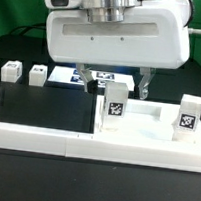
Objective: Assemble square table
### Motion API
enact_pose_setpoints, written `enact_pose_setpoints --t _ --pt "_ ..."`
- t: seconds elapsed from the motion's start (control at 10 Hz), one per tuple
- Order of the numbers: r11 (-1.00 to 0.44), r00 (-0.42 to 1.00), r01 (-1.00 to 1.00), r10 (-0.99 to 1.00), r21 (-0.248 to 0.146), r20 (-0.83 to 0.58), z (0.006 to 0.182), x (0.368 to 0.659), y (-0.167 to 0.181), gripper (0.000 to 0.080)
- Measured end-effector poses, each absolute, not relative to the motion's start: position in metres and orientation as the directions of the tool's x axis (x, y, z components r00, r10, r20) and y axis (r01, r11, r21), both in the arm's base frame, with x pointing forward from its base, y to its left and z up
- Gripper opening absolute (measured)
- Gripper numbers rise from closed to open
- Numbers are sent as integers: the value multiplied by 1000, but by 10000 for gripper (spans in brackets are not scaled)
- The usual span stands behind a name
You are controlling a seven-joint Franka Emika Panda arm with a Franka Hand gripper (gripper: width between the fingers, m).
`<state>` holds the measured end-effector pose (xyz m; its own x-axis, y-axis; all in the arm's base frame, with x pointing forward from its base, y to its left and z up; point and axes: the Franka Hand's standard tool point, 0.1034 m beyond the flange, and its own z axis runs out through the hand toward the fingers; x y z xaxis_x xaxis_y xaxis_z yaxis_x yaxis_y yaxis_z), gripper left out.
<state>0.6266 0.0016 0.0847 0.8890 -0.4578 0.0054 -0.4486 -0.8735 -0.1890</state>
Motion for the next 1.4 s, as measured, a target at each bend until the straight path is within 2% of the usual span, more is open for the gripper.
enact_pose_setpoints --t 0.2,0.3,0.5,0.6,0.7,0.9,1.0,1.2,1.4 --pt "-988 992 -107 -114 -115 56 80 626 2 649" --pt "-995 998 2 -4 -104 63 76 627 2 649" --pt "-993 997 -36 -43 -108 59 76 627 2 622" --pt "-992 996 -58 -64 -111 57 76 626 2 450" --pt "-984 989 -133 -139 -116 49 76 626 2 288" --pt "-956 961 -268 -273 -122 33 75 627 1 291" --pt "-905 911 -406 -412 -130 22 76 627 0 291" --pt "-727 732 -672 -681 -145 17 75 624 0 291" --pt "-459 471 -875 -881 -154 -53 74 622 -2 291"
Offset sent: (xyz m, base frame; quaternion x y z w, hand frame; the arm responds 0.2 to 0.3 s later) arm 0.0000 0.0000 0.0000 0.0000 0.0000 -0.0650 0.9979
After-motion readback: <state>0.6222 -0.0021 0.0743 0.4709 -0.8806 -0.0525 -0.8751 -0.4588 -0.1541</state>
